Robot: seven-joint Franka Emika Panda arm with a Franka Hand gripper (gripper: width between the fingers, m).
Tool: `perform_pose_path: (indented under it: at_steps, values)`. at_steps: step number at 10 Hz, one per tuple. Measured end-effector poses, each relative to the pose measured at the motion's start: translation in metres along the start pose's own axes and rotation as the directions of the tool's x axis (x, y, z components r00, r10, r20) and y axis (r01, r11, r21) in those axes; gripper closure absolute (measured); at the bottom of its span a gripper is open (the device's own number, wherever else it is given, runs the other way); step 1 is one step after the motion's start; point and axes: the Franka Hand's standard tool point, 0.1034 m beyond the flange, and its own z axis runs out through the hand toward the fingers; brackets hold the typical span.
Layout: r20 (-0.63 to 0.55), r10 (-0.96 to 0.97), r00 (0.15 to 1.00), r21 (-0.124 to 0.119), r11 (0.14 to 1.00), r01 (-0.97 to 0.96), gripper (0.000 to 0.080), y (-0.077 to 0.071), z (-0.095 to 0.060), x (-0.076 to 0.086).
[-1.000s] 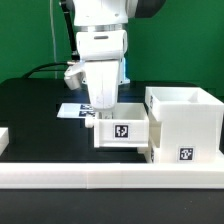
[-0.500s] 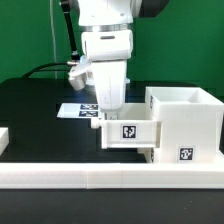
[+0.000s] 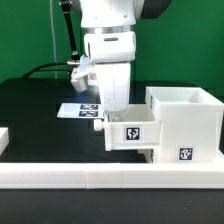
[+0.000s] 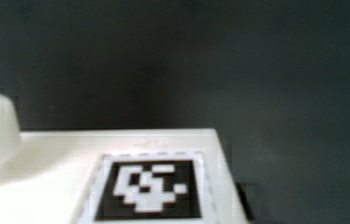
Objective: Assemble drawer
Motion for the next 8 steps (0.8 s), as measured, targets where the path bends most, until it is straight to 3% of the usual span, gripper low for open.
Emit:
perform_pose_path:
  at_steps: [7, 8]
  values:
    - [-0.001, -0.010, 1.000, -0.024, 1.000, 0.009, 0.0757, 0.0007, 0.0016, 0.0083]
    - [-0.001, -0.009, 1.000, -0.023, 1.000, 0.009, 0.0676, 0.0005, 0.0020, 0.0083]
